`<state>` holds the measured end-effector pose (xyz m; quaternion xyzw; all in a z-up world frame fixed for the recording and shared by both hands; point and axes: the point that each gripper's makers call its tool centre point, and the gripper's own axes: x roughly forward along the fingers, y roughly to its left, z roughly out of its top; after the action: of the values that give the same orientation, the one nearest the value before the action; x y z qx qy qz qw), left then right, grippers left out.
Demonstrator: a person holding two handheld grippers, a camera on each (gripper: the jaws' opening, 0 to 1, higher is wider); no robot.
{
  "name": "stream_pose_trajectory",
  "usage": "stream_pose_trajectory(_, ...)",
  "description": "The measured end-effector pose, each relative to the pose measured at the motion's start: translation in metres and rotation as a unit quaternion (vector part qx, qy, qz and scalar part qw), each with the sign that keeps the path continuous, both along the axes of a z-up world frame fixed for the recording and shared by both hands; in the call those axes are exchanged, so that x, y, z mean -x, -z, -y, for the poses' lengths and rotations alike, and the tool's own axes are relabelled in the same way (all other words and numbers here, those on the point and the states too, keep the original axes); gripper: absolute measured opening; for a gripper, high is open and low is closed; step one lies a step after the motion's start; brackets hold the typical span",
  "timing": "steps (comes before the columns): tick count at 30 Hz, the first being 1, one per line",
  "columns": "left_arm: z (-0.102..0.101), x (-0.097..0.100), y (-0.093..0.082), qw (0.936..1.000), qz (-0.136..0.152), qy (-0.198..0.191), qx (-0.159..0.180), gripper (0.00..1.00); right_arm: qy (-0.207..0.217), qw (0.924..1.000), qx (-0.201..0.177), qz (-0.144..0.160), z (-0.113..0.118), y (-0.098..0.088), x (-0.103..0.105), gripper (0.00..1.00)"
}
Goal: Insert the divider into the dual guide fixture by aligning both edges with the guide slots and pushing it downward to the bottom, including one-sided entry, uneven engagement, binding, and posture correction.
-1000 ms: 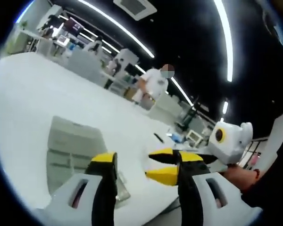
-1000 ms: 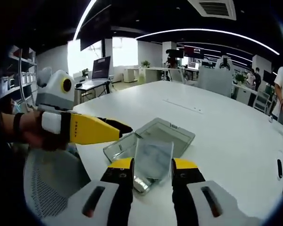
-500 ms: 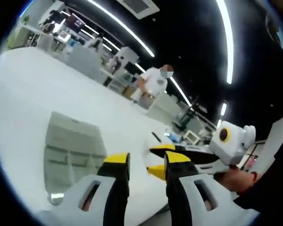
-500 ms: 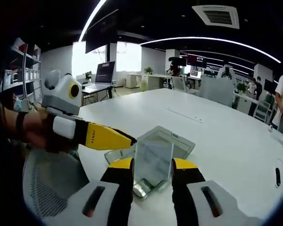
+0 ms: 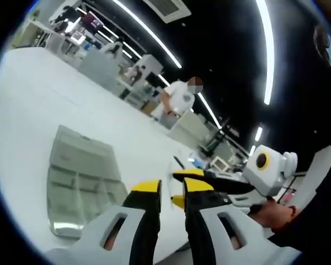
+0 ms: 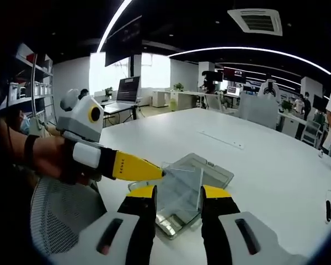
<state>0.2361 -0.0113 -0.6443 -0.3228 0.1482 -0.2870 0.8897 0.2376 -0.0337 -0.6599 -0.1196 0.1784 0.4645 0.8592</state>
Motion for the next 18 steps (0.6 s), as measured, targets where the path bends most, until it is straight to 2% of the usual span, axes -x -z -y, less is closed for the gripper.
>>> stream_pose_trajectory(6, 0.0002, 0.0002, -0.0002, 1.0000, 0.000, 0.005, 0.000, 0.04, -0.010, 0.9999, -0.001, 0.003, -0.0027, 0.0005, 0.0037, 0.27)
stream_pose_trajectory(11, -0.0001, 0.0001, -0.0002, 1.0000, 0.000, 0.005, 0.003, 0.02, -0.015, 0.9999, -0.003, 0.005, -0.0058, -0.0016, 0.0048, 0.27)
stream_pose_trajectory(14, -0.0010, -0.0001, -0.0001, 1.0000, 0.000, 0.003, 0.003, 0.01, -0.006, 0.9998, -0.018, -0.002, -0.0060, -0.0041, 0.0036, 0.27)
stream_pose_trajectory(18, -0.0020, 0.0003, 0.0014, 1.0000, -0.004, 0.004, 0.006, 0.01, 0.000, 0.9999, -0.016, -0.004, -0.0045, -0.0030, 0.0016, 0.27)
